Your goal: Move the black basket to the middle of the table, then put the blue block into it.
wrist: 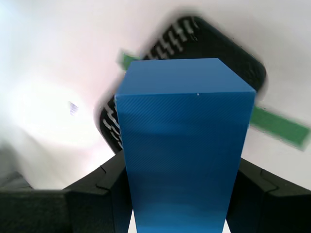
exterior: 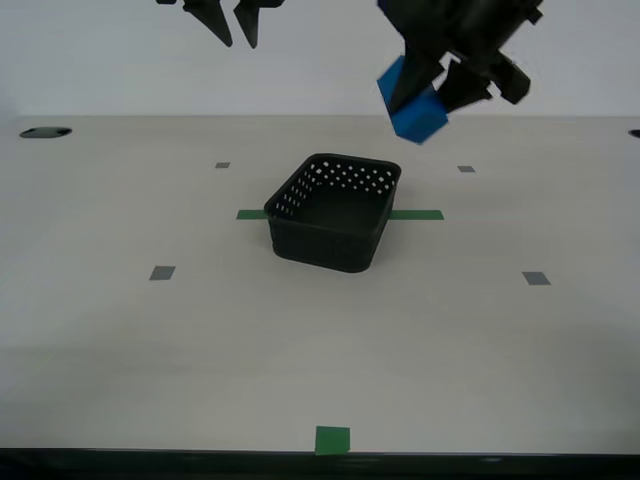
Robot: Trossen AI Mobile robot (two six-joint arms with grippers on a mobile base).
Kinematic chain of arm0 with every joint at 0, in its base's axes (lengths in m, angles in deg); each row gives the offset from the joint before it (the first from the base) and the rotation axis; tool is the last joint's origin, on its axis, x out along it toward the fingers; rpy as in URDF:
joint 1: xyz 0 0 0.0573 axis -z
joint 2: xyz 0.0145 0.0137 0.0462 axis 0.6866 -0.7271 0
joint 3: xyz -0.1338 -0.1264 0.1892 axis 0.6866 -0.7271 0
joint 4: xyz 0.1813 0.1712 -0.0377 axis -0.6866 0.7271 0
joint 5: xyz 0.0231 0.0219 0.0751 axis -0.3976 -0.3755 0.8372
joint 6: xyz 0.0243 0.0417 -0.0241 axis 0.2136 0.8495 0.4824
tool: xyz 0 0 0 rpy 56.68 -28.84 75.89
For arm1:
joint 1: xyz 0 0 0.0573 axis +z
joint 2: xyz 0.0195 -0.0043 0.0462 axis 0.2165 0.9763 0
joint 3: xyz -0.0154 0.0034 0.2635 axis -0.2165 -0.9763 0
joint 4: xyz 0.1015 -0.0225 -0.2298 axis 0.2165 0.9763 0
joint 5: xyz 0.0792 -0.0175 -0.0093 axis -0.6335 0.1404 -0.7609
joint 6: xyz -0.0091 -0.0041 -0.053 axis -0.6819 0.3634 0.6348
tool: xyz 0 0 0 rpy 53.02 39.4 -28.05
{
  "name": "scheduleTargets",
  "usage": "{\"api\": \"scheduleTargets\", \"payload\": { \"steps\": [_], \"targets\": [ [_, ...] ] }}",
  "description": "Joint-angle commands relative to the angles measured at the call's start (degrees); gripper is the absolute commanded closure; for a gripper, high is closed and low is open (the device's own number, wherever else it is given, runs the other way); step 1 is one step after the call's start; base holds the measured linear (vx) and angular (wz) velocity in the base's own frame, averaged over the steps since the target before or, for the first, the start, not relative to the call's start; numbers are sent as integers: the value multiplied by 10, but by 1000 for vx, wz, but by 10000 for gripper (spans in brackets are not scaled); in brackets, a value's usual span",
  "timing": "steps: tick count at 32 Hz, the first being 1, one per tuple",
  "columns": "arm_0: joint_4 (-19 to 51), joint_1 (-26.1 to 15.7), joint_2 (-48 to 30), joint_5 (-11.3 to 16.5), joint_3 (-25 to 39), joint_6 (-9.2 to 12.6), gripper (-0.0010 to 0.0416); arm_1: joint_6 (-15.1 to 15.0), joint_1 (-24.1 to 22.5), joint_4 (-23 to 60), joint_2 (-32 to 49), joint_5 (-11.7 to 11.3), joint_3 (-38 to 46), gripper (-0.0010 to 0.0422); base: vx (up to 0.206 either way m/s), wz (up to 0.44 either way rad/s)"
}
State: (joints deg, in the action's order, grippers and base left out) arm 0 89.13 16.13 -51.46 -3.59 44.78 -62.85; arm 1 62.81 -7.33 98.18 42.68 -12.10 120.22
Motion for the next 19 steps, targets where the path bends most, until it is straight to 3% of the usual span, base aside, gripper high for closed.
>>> {"api": "scheduleTargets", "payload": {
  "steps": [1,6,9,12,19],
  "targets": [
    [-52,-21,-35,10,1,5,407,-3,0,-2,0,1,0,236,0,0],
    [-83,-44,-47,16,2,11,407,-3,0,-13,0,1,0,236,0,0],
    [-133,-49,-52,39,2,20,407,-3,0,-15,0,1,0,236,0,0],
    [-141,-50,-66,43,13,27,407,-3,0,-19,0,1,0,236,0,0],
    [-136,-62,-141,55,91,30,406,-3,0,-24,0,1,0,236,0,0]
  ]
}}
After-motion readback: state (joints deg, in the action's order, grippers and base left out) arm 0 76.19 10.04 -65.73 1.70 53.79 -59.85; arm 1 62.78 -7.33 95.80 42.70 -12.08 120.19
